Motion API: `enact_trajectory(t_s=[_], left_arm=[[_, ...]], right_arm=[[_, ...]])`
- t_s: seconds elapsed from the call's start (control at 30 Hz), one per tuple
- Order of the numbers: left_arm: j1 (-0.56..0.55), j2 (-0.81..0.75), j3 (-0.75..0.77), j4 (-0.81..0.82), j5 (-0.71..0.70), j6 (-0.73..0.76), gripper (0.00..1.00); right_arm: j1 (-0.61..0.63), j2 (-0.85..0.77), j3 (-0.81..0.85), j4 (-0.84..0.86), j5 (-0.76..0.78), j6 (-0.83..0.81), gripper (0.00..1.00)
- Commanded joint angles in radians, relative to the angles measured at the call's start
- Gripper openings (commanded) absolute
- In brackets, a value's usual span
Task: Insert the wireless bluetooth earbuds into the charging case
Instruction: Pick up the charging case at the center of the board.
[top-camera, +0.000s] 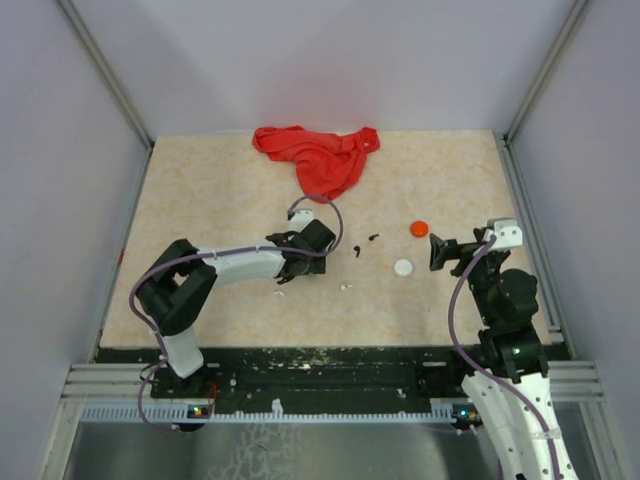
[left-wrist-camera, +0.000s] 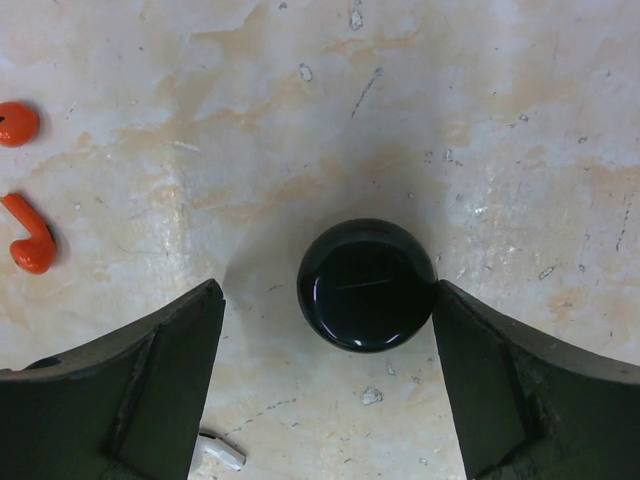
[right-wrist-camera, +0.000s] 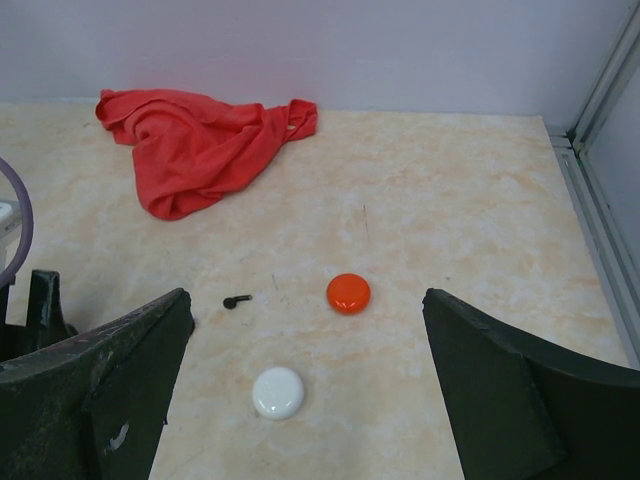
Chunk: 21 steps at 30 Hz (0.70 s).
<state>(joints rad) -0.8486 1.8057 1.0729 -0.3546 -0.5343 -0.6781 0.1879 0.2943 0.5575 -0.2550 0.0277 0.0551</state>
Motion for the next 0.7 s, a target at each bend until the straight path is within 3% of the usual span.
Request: enact_trajectory(t_s=[0.0,0.33,0.67], left_arm=[[0.016,-0.047,-0.045,0.023,0.009,-0.002,0.85],[0.048,-0.094,-0.105,0.029,0.056,-0.032,0.65],[0.059,-0.079,-0.095,0.049,0.078,-0.016,0.66]], right_arm=[[0.005,-0.012,0.025,0.039,-0.009,0.007,0.99],[0.006,-0.008,0.024,0.039,-0.013,0.007,0.98],[0.006,-0.007,0.025,0.039,-0.011,0.007,0.98]])
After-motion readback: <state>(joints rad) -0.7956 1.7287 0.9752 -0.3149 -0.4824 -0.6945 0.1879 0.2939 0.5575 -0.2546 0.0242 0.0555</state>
